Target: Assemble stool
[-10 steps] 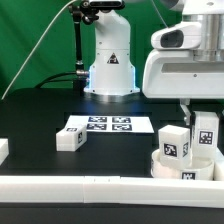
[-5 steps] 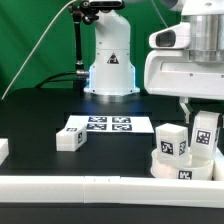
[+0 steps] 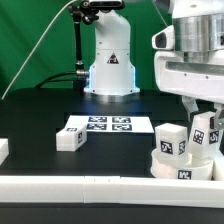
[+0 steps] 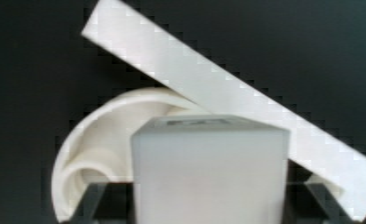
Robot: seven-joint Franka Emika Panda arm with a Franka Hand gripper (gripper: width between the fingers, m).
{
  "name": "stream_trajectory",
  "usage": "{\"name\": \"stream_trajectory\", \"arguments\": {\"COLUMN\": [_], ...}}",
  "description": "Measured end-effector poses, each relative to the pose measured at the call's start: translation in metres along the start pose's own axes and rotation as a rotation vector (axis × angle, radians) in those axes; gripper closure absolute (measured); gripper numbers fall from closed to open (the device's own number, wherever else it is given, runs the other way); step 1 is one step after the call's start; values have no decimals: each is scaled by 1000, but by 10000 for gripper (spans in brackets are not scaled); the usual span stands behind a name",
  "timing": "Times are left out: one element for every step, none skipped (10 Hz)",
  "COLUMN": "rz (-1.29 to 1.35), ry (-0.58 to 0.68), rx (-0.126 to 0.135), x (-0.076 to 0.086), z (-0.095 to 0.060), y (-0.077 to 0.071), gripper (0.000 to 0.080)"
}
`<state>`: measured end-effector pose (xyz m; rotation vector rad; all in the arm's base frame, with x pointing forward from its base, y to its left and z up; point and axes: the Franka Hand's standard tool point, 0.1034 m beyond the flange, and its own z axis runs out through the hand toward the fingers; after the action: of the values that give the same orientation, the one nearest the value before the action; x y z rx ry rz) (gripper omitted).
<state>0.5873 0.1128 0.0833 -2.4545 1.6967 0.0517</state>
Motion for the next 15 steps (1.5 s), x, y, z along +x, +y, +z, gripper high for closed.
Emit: {"name": "stream_trajectory", "arguments": {"rz": [110, 184, 274, 340, 445, 472, 498, 480, 444, 352, 324, 247, 159, 87, 8], "ry": [-6, -15, -28, -39, -54, -62, -64, -64, -62, -61, -66, -69, -69, -68, -68], "rx": [30, 42, 52, 55, 57, 54, 53, 53, 40, 4, 4, 5, 6, 8, 10], "x": [-2, -4, -5, -5, -5, -5, -6, -7, -8, -13, -17, -20, -18, -18, -18], "z": [1, 2, 2, 2, 2, 2, 3, 3, 3, -2, -7, -9, -7, -7, -7], "y": [-1, -1, -2, -2, -2, -2, -2, -2, -2, -6, -13, -16, -14, -14, -14], "gripper": [462, 462, 462, 462, 462, 462, 406, 253, 253, 169, 169, 154, 154, 151, 151]}}
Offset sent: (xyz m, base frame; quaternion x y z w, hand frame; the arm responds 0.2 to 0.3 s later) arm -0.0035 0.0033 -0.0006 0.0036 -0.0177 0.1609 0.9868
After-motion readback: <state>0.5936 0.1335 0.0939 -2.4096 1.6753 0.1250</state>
